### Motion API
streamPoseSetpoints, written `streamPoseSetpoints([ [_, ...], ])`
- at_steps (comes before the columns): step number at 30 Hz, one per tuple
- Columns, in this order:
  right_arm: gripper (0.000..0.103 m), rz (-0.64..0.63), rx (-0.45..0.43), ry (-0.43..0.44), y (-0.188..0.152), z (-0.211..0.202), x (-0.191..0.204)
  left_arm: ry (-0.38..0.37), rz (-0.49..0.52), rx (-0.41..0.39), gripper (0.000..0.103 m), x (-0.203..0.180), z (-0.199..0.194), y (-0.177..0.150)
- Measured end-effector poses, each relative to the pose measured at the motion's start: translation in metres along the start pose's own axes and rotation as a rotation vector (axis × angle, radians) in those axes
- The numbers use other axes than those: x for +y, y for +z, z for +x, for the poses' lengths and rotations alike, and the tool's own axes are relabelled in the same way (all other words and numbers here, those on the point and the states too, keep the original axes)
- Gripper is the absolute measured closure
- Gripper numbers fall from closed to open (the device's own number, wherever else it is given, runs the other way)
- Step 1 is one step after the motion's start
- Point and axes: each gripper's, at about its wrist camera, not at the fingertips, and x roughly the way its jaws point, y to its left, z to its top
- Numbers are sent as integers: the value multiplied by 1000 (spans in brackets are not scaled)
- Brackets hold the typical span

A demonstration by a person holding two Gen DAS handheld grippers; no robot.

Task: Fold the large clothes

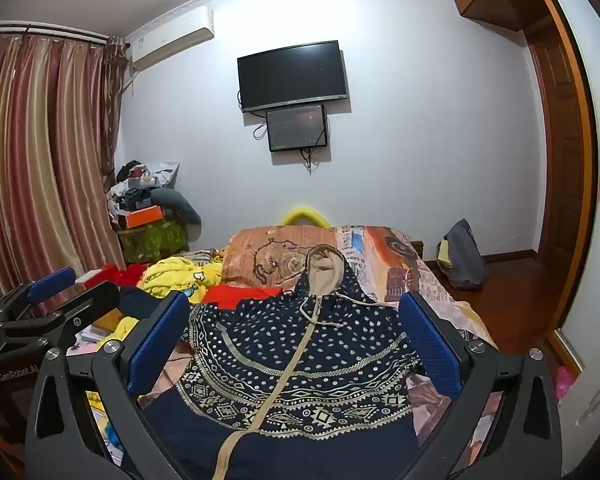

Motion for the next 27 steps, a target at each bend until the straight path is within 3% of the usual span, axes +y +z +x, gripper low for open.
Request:
streamPoseSetpoints([
  [27,0,5,23,-12,-1,3,-1,4,-21,23,0,9,14,-7],
])
